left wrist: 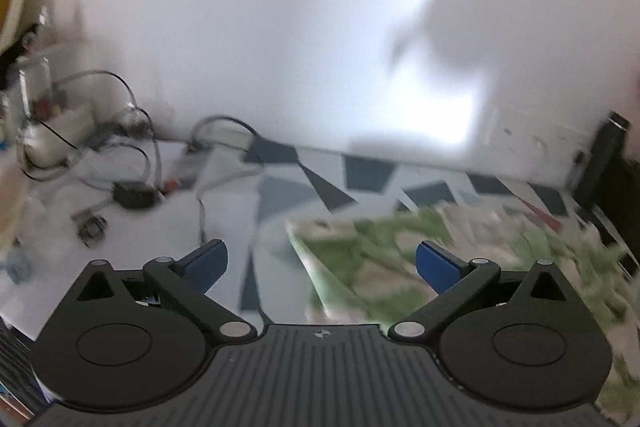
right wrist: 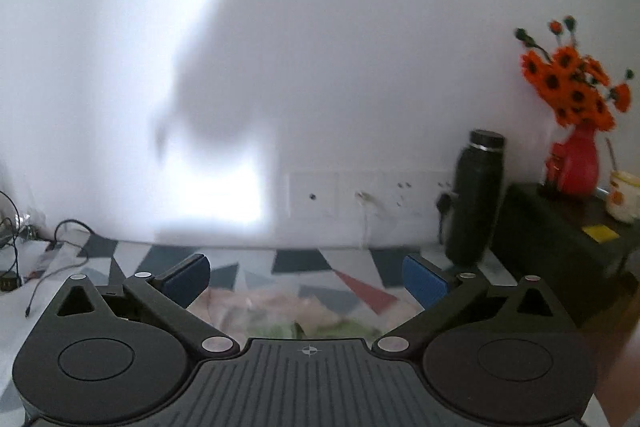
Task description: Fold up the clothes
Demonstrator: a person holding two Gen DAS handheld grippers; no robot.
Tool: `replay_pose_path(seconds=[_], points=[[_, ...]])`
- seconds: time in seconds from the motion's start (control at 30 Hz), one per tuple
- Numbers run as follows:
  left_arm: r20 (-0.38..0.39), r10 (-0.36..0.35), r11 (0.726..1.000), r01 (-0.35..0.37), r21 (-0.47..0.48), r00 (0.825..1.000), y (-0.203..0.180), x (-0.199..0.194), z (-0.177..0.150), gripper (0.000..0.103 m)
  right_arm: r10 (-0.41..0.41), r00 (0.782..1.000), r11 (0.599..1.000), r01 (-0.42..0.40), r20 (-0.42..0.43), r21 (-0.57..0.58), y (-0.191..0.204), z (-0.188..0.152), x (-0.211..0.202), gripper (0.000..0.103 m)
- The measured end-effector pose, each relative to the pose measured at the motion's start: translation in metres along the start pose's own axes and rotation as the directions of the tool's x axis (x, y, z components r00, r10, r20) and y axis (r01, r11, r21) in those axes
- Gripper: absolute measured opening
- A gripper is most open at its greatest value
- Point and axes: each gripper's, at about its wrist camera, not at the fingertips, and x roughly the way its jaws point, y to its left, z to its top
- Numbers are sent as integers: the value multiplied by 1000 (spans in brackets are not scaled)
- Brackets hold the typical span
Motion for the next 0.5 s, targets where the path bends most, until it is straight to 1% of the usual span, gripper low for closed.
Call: replay_pose_path(seconds=[0.03, 0.07, 0.13, 0.17, 0.2, 0.23, 0.27, 0.37, 0.4, 0.43, 0.5], points=[[-3, 7, 1000, -7, 3, 1000, 0, 5, 2, 102, 13, 1000, 1000, -13, -4, -7, 1, -1, 8, 102], [-6, 15, 1000, -15, 6, 1000, 0, 10, 3, 102, 32, 999, 999, -32, -18, -24, 0, -6, 15, 99], [-12, 29, 1000, -29, 11, 999, 0, 19, 6, 102, 75, 996, 995, -79, -57, -69, -1, -20, 29, 83], [-15, 37, 999, -37, 14, 999, 0, 24, 8, 102, 97, 991, 990, -106, -89, -93, -3, -28, 37, 68], [-37, 54, 998, -53, 20, 998, -3, 31, 3, 102, 121, 984, 984, -136, -130, -115, -4, -37, 47, 56], [-66, 74, 997, -72, 26, 995, -8, 39, -4, 102, 144, 975, 977, -168, -171, -132, -5, -47, 56, 50], [-95, 94, 995, -91, 34, 991, -13, 46, -11, 102, 166, 965, 970, -197, -204, -145, -7, -57, 65, 42], [-157, 165, 983, -151, 101, 974, -30, 63, -32, 102, 217, 940, 939, -274, -261, -206, -7, -86, 85, 40], [-176, 190, 978, -170, 125, 966, -36, 69, -39, 102, 224, 937, 925, -291, -268, -243, -5, -95, 90, 40], [-198, 197, 974, -169, 151, 960, -40, 73, -44, 102, 222, 937, 912, -297, -270, -283, -2, -103, 93, 41], [-222, 201, 970, -162, 181, 954, -41, 78, -53, 102, 206, 941, 885, -297, -270, -358, 5, -121, 99, 41]])
